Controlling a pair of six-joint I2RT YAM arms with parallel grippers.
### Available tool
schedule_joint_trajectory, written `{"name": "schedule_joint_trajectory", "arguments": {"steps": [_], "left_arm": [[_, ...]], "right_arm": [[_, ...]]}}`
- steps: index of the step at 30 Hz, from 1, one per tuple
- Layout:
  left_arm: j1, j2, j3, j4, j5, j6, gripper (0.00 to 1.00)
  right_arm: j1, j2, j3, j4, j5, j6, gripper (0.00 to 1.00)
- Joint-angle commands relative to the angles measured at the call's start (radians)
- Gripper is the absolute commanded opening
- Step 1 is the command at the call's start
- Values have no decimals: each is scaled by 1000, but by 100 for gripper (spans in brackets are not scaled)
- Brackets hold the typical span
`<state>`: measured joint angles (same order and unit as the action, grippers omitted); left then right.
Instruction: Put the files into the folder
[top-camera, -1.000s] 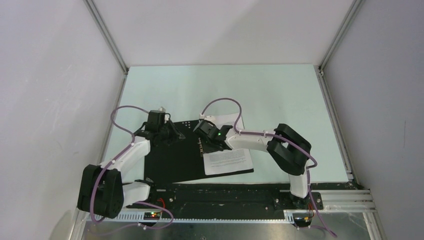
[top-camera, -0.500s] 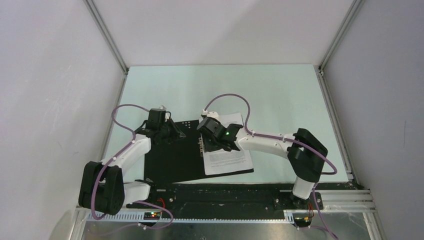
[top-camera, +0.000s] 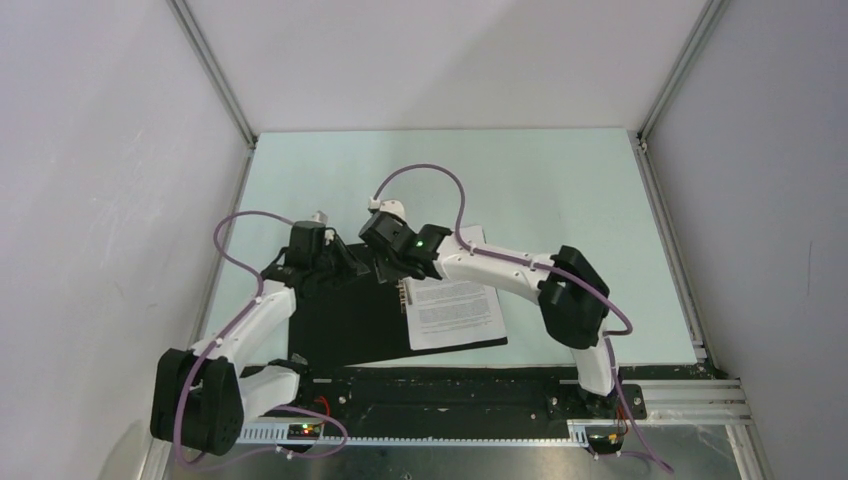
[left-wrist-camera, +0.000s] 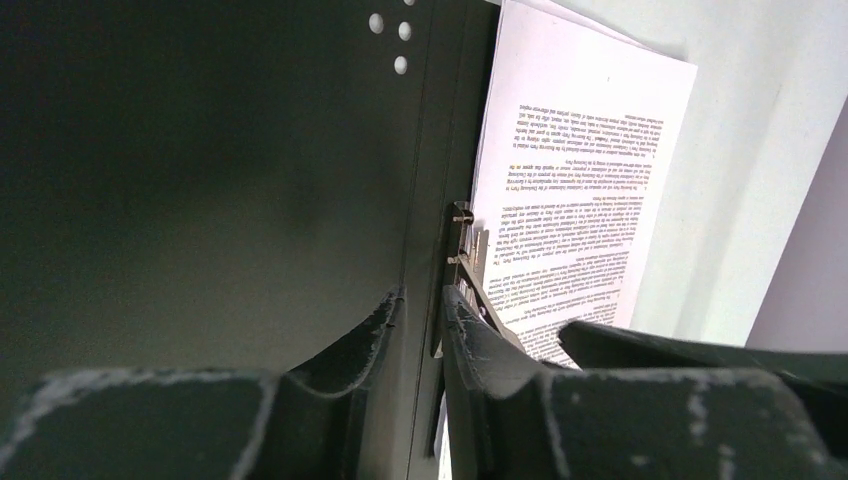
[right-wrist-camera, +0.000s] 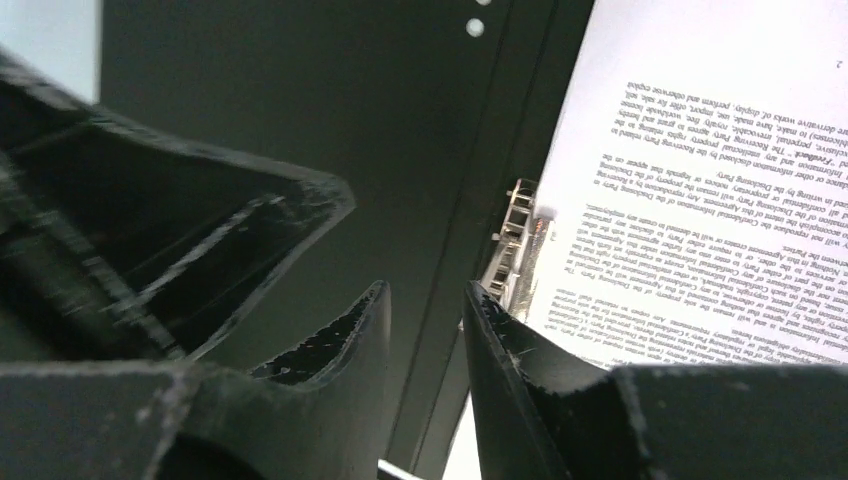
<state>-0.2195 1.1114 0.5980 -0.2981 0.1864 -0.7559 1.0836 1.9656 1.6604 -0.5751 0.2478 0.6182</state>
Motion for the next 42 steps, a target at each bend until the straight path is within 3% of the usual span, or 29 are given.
{"name": "schedule_joint_trajectory", "arguments": {"steps": [1,14,23,32,42], "left_arm": [[12,-43,-4,5,-26,27,25],[17,-17,12,-1,-26,27,25],[10,70,38,9,17,33,25],[-61,196,80,67,45,-6,24],[-164,379,168,176,63,-100,27]], "right_arm": [[1,68,66,-106,64,-57,37],[8,106,33,-90,15,-77,33],[8,83,-58,-42,-13,-51,20],[-1,36,-179,4,6,-45,10],[-15,-33,-333,98,15,-148,6]]}}
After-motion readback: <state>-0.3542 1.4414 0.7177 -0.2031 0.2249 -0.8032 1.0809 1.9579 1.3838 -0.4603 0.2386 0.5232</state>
